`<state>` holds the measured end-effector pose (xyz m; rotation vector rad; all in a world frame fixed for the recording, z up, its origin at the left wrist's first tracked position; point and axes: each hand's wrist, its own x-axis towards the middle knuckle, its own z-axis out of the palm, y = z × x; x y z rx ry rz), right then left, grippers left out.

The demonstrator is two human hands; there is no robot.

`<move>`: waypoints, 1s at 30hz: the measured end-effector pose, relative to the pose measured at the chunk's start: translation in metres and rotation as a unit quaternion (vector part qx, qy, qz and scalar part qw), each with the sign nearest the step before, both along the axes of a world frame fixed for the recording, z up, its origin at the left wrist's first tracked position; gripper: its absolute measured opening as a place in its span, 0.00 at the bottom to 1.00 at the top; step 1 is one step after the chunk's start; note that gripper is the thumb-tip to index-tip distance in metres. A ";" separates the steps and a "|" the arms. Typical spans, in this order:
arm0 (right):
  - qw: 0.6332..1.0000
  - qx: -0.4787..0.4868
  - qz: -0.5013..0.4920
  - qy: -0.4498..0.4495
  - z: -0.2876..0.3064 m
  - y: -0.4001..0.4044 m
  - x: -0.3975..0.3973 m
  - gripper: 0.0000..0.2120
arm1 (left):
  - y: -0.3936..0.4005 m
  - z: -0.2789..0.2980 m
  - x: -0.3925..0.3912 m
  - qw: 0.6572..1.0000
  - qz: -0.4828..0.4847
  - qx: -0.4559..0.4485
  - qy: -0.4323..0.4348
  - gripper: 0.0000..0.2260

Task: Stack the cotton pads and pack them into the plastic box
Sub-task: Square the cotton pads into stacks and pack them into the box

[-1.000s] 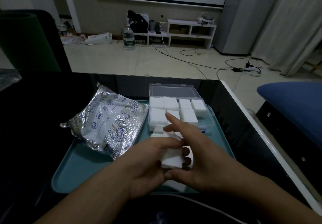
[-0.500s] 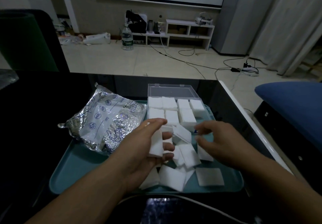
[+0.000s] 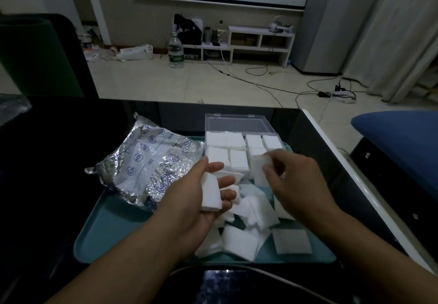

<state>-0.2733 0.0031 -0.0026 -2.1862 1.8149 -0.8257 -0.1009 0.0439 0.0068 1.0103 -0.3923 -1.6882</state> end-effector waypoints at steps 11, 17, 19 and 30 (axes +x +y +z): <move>0.990 0.019 0.098 -0.097 0.005 0.031 0.025 0.12 | 0.001 -0.003 -0.010 0.988 -0.084 0.001 0.133 0.26; 0.968 0.104 0.219 -0.067 0.015 0.033 0.012 0.38 | 0.000 -0.010 -0.006 0.995 -0.095 -0.013 0.028 0.13; 0.958 0.126 0.257 -0.022 0.015 0.036 0.010 0.48 | 0.002 -0.012 -0.007 0.991 -0.124 -0.046 -0.008 0.11; 0.942 0.018 0.333 0.042 0.004 0.038 0.018 0.51 | 0.011 -0.012 -0.013 0.986 -0.131 -0.078 -0.072 0.08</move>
